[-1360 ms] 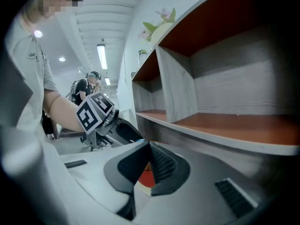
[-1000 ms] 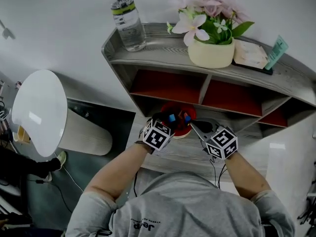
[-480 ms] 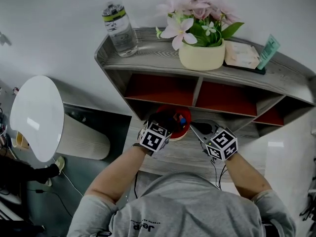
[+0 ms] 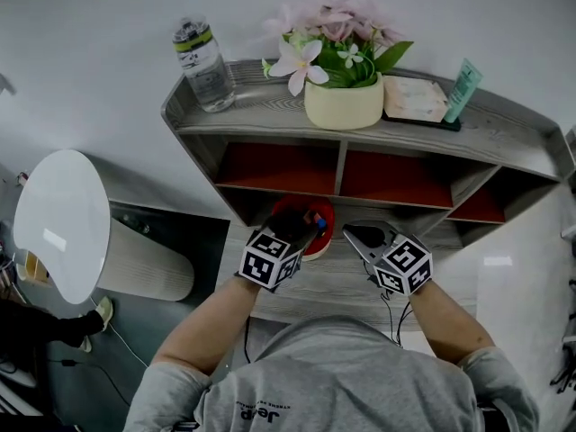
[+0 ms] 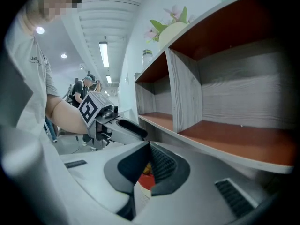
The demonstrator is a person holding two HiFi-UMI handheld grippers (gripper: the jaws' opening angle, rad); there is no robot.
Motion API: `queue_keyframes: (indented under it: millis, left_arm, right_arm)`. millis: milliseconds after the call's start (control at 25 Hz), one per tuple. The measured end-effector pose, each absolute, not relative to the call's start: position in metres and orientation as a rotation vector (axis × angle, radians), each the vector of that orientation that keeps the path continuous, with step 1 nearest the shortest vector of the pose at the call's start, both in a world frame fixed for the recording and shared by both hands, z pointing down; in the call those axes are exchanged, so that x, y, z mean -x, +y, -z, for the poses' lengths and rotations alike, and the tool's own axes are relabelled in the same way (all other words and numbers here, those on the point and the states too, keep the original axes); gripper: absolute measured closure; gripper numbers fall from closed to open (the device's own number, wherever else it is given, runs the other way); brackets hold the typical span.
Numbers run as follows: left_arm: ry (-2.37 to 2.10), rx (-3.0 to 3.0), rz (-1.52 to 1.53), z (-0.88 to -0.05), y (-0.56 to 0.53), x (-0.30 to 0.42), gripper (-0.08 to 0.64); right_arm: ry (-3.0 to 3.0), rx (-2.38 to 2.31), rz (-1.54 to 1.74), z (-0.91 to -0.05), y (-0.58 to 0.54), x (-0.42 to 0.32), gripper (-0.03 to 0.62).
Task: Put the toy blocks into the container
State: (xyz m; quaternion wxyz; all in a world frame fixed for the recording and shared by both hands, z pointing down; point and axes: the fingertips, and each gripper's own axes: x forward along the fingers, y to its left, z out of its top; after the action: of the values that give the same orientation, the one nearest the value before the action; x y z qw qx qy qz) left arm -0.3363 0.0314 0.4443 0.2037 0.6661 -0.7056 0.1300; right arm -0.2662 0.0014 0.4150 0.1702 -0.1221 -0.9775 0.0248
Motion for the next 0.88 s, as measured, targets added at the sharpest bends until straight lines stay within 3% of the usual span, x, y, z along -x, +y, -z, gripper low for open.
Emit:
queue_keyframes:
  millis: [320, 880]
  left_arm:
    - [-2.036, -2.0, 0.051, -0.374, 0.046, 0.308, 0.554]
    - [-1.918, -2.162, 0.139, -0.364, 0.042, 0.221, 0.545]
  right_arm:
    - [-2.869, 0.264, -0.15, -0.373, -0.027, 0.201, 0.592]
    - [-2.994, 0.13, -0.396, -0.367, -0.057, 0.113, 0.588]
